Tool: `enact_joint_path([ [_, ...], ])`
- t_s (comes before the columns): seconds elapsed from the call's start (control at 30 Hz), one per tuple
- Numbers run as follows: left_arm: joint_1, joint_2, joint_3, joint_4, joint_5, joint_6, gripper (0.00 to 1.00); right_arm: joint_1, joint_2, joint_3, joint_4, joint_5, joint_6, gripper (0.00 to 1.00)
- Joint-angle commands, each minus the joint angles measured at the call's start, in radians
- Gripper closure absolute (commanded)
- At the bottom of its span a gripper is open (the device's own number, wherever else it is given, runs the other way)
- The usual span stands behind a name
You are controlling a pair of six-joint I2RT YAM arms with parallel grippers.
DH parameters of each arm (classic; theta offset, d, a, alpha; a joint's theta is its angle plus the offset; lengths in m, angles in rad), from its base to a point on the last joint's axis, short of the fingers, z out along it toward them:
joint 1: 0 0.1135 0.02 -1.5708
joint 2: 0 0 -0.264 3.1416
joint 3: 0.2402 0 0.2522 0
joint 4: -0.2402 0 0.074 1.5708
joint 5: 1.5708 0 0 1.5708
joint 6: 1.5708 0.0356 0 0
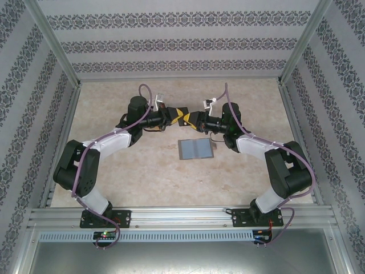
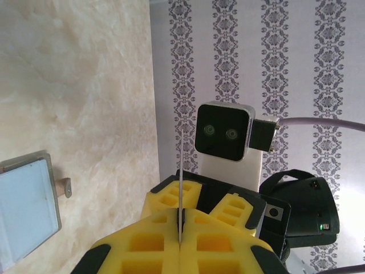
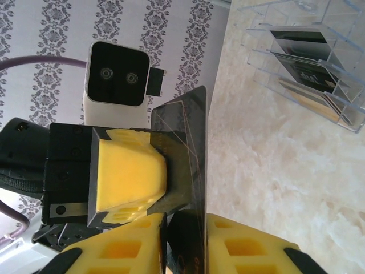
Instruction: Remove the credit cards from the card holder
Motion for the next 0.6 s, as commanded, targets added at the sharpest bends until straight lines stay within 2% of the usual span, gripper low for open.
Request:
enact_joint_path([
  [0.0, 0.023, -0.049, -0.012, 0.027, -0.036, -0.011, 1.0, 0.012, 0.001, -0.02, 0.05, 0.021, 0.033, 0.78],
  [0.1, 0.025, -0.055, -0.023, 0.023, -0.041, -0.016, 1.0, 0.016, 0.002, -0.022, 0.049, 0.021, 0.035, 0.82],
  [0.2, 0.03, -0.062, -0.035, 0.01, -0.046, -0.016, 1.0, 0.02, 0.003, -0.019, 0.05, 0.022, 0.017, 0.91],
  [0.23, 0.032, -0.066, -0.036, -0.003, -0.049, -0.013, 0.97, 0.022, 0.003, -0.015, 0.044, 0.024, -0.003, 0.96],
  [0.27, 0.036, -0.074, -0.04, -0.026, -0.057, -0.005, 0.9, 0.025, 0.002, -0.009, 0.009, 0.032, -0.042, 1.0],
  [0.33, 0.048, -0.101, -0.043, -0.125, -0.093, 0.037, 0.71, 0.035, -0.001, 0.005, -0.092, 0.071, -0.143, 1.0],
  [0.37, 0.057, -0.122, -0.043, -0.204, -0.125, 0.072, 0.62, 0.041, 0.001, 0.019, -0.163, 0.1, -0.205, 1.0],
  [0.43, 0.074, -0.164, -0.038, -0.368, -0.187, 0.14, 0.51, 0.058, 0.009, 0.052, -0.286, 0.16, -0.324, 1.0],
  [0.57, 0.129, -0.236, 0.03, -0.773, -0.373, 0.322, 0.25, 0.088, 0.052, 0.12, -0.425, 0.276, -0.492, 1.0],
])
